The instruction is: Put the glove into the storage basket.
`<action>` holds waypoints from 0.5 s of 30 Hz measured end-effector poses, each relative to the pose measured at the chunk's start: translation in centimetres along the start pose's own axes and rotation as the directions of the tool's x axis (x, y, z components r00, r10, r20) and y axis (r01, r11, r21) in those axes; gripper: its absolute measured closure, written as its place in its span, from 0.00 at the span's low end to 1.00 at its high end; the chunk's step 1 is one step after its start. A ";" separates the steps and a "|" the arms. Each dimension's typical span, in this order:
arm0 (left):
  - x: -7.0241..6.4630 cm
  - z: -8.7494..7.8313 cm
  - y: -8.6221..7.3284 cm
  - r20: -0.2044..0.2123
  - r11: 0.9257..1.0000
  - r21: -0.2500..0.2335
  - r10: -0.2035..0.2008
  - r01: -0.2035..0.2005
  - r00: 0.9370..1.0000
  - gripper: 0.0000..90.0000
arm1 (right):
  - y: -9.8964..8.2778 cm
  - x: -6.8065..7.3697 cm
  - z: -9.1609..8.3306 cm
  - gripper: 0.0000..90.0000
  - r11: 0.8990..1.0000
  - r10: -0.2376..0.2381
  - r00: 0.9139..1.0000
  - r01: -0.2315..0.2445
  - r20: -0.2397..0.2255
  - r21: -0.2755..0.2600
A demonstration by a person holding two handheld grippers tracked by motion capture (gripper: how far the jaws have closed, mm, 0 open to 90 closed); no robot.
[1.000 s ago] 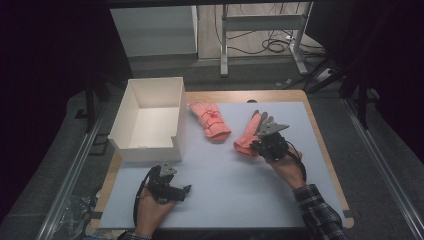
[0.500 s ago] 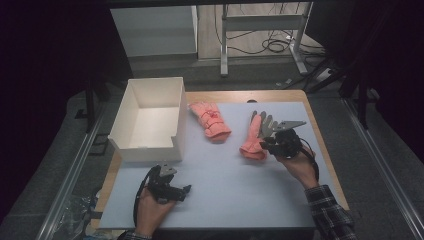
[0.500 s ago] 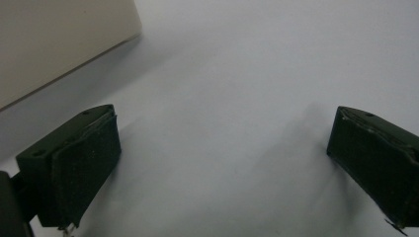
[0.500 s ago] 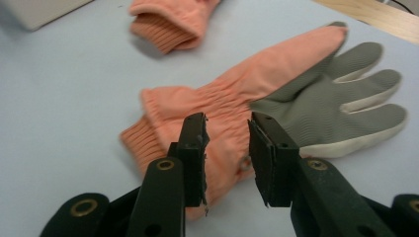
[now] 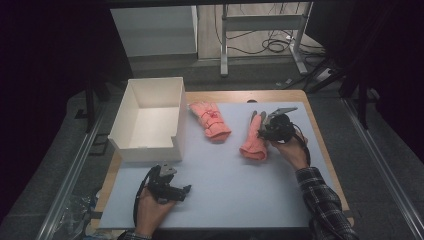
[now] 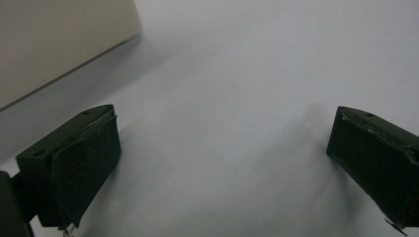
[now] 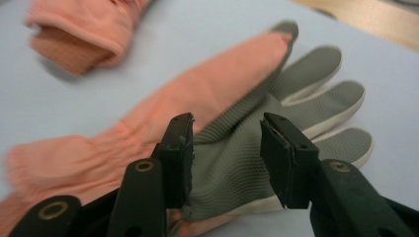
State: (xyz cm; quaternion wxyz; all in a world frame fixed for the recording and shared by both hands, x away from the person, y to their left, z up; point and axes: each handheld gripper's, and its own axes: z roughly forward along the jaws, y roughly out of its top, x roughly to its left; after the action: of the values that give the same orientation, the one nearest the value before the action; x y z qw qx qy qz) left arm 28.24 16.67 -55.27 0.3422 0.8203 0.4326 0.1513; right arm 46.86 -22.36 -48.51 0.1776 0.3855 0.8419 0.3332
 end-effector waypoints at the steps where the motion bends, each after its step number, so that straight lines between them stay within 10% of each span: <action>1: 0.0 0.0 0.0 0.000 1.000 0.000 0.000 0.000 1.000 0.00 | -0.1 -0.2 0.4 0.62 1.000 0.003 1.000 -0.003 0.004 0.011; 10: 0.0 0.0 0.0 0.000 1.000 0.000 0.001 -0.001 1.000 0.00 | -1.4 -1.3 1.4 0.93 0.994 0.108 0.993 -0.108 -0.040 0.000; 15: 0.0 0.0 0.0 0.000 1.000 0.000 0.000 0.000 1.000 0.00 | -1.3 -0.9 1.2 0.99 0.996 0.090 0.996 -0.090 -0.019 -0.003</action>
State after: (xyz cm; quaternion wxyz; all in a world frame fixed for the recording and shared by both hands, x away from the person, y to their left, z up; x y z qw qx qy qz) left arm 28.24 16.67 -55.27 0.3422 0.8203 0.4325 0.1514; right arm 47.40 -23.13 -50.25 0.1554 0.4195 0.8247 0.3462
